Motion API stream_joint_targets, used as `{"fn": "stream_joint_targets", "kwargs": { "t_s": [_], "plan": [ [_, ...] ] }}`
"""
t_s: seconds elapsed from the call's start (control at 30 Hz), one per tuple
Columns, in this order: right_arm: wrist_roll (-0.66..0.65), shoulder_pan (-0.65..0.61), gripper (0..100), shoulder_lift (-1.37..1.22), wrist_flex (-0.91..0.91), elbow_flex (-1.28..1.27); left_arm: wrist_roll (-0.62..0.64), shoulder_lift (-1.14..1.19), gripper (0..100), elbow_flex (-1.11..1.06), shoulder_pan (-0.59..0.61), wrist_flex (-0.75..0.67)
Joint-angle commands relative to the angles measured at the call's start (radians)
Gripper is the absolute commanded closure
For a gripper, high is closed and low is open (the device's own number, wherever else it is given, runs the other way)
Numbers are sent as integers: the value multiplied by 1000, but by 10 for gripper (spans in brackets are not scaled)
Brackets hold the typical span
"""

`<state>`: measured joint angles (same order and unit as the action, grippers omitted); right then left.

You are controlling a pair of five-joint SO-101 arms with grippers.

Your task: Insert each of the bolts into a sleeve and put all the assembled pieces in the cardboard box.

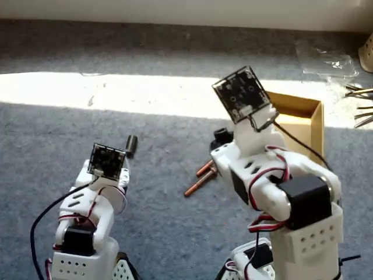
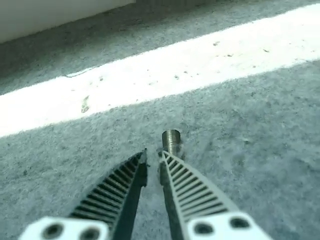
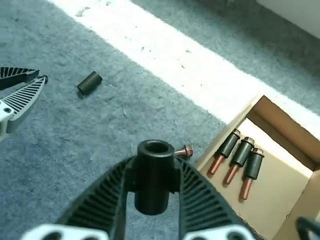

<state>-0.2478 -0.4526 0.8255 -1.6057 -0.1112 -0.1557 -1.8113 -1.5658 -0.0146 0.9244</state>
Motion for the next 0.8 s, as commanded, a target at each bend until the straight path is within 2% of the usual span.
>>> {"fn": "stream_joint_targets", "kwargs": {
  "t_s": [0.0,0.2,0.4,0.53,0.67,0.77],
  "plan": [
    [2,38,995,150,93,-166,-49,-7,941,41,-62,37],
    [0,39,995,398,228,-469,-54,-7,941,131,-79,118],
    [2,41,995,562,245,-664,-55,-5,941,162,-81,153],
    [5,41,995,642,294,-757,-91,4,941,174,-139,170],
    [2,47,995,708,343,-857,-98,120,941,231,-176,175],
    [2,107,995,719,381,-923,-98,274,941,311,-177,173]
  ]
}}
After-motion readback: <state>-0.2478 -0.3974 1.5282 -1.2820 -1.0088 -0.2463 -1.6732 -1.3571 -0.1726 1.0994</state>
